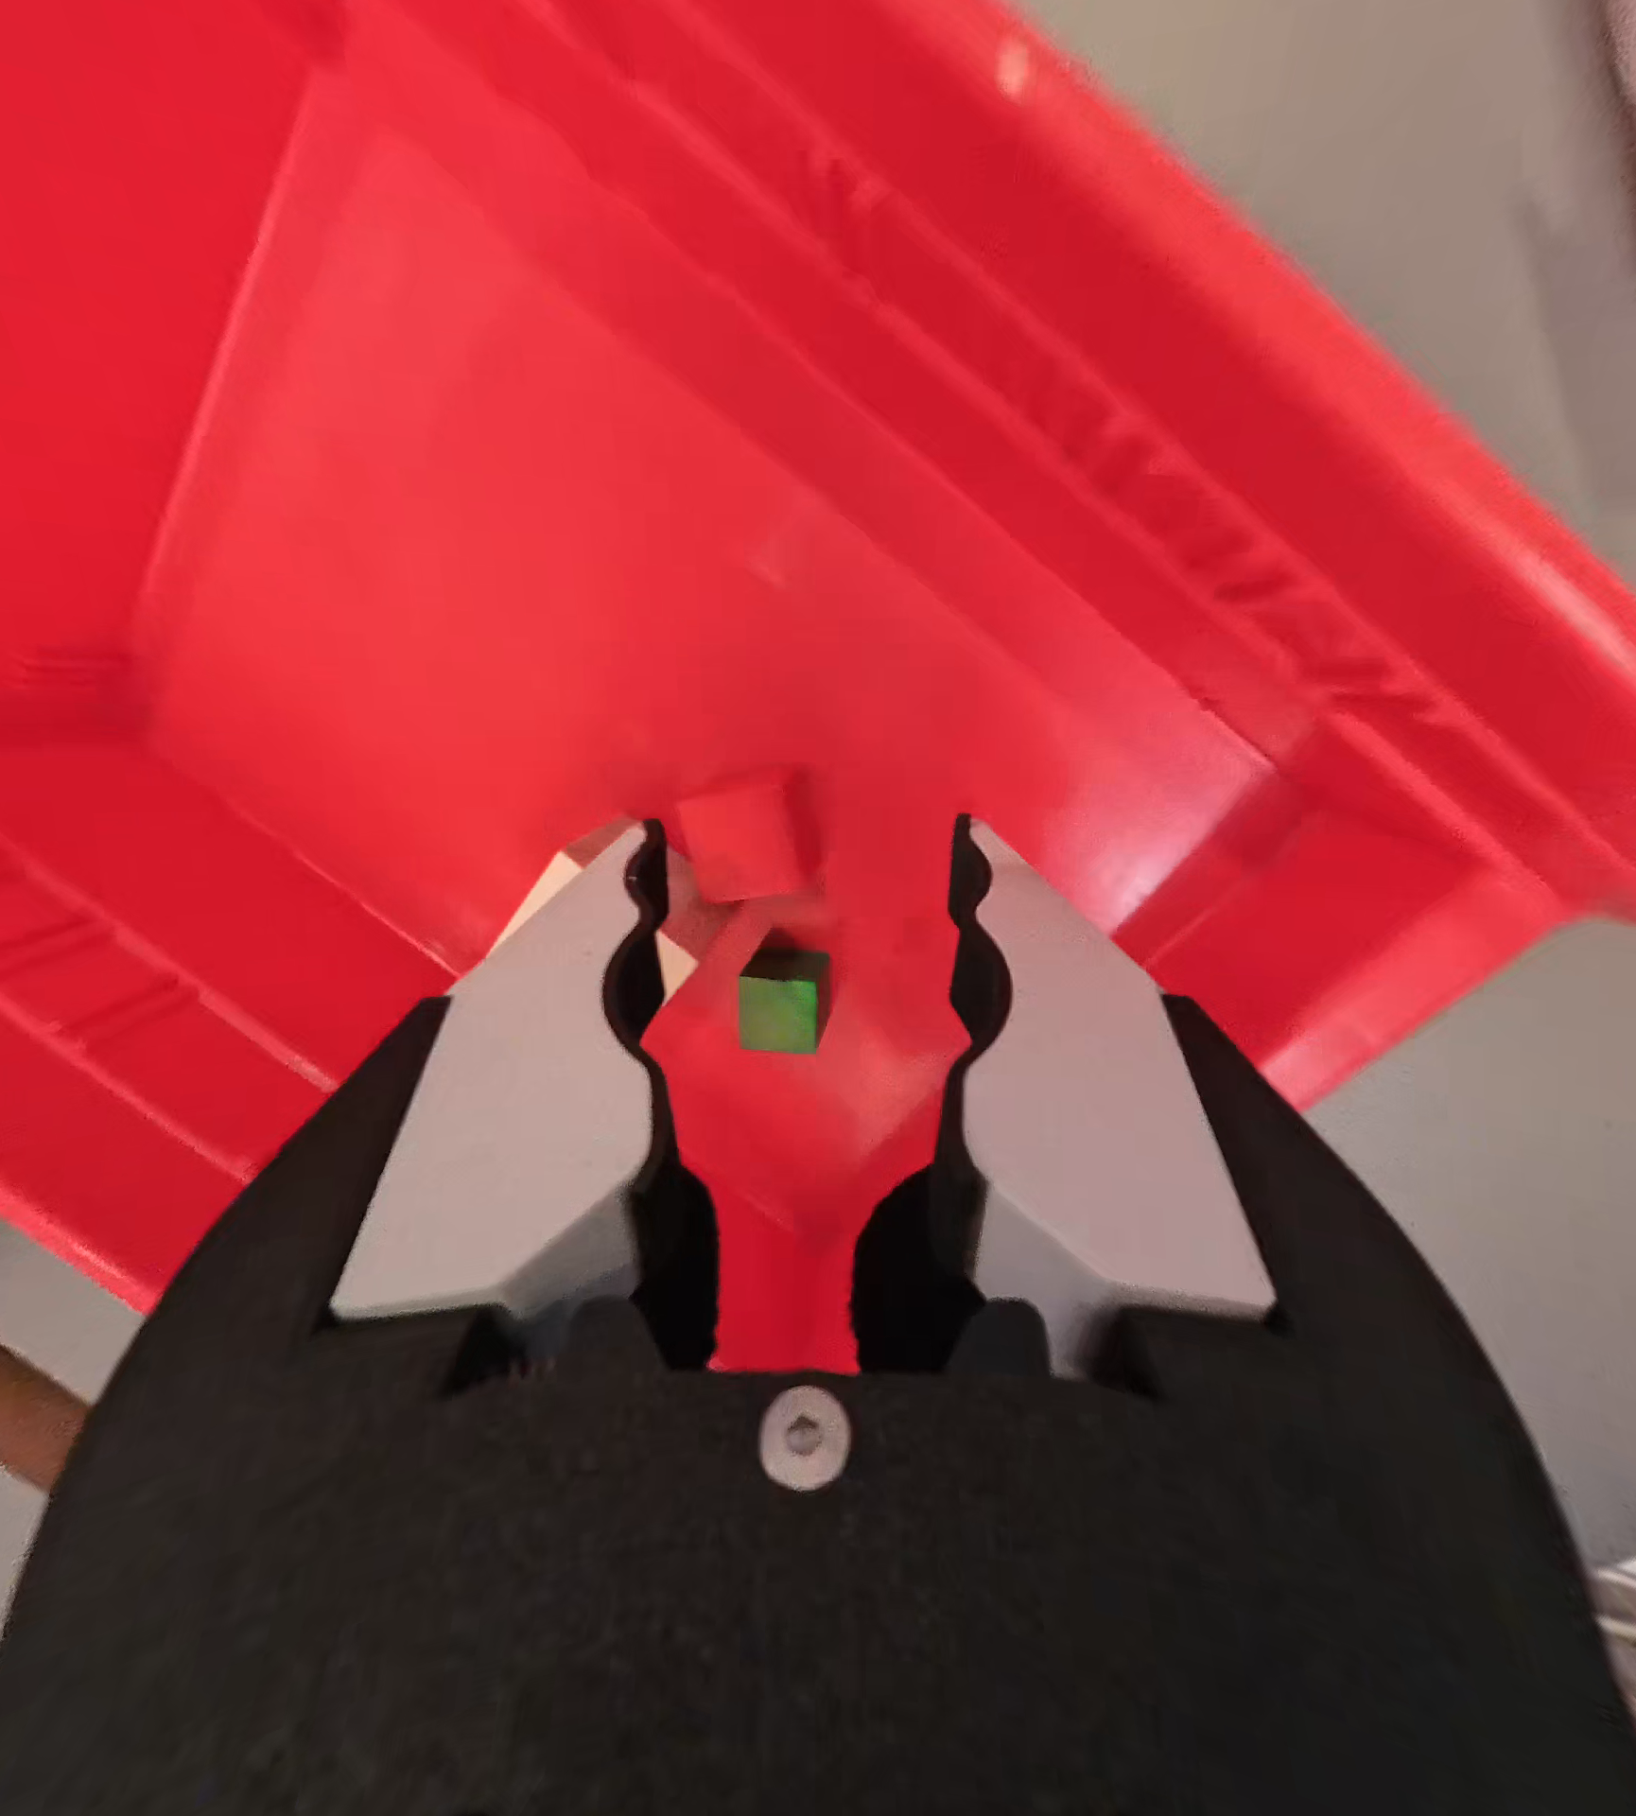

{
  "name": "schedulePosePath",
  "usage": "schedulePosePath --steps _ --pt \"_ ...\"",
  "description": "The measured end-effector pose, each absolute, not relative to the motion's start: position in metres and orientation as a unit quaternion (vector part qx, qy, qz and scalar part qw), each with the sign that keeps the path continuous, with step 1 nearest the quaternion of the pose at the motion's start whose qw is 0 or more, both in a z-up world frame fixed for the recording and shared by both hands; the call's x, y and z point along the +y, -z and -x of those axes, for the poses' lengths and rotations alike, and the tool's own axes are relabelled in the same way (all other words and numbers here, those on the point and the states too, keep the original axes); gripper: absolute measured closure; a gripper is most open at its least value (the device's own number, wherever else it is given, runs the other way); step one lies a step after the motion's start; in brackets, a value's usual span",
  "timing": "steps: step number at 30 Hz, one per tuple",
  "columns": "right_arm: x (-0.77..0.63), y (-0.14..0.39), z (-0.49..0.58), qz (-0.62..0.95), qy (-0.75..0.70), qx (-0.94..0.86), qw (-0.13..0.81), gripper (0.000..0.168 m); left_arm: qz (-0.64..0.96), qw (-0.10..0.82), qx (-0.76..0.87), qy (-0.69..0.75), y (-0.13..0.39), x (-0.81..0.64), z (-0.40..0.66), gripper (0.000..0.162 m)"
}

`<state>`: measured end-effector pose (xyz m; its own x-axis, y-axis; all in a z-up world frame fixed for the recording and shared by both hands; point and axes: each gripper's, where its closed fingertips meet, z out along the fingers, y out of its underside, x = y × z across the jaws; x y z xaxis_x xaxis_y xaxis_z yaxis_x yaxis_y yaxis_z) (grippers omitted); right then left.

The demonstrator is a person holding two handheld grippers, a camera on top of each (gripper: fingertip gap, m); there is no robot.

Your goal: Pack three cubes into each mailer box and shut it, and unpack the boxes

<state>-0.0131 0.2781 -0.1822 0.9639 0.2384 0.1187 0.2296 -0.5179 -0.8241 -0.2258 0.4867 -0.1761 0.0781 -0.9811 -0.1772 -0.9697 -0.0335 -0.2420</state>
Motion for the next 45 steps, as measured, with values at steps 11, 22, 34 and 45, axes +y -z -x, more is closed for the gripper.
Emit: schedulePosePath --steps 11,22,34,45 --pt "0.278 0.182 0.013 0.869 -0.01 -0.132 0.477 0.048 0.753 0.119 0.647 -0.03 0.199 0.503 0.244 0.136" --pt "0.278 0.182 0.013 0.87 -0.006 -0.135 0.474 0.048 0.66 0.304 0.623 0.288 0.046 0.325 0.126 0.136" --pt "0.277 0.181 0.014 0.869 -0.02 -0.142 0.473 0.048 0.7 0.301 0.597 0.25 0.135 0.278 0.046 0.137" --pt "0.248 0.084 0.007 0.777 0.01 -0.179 0.604 0.093 0.705 0.298 0.597 0.241 0.163 0.285 0.071 0.137"
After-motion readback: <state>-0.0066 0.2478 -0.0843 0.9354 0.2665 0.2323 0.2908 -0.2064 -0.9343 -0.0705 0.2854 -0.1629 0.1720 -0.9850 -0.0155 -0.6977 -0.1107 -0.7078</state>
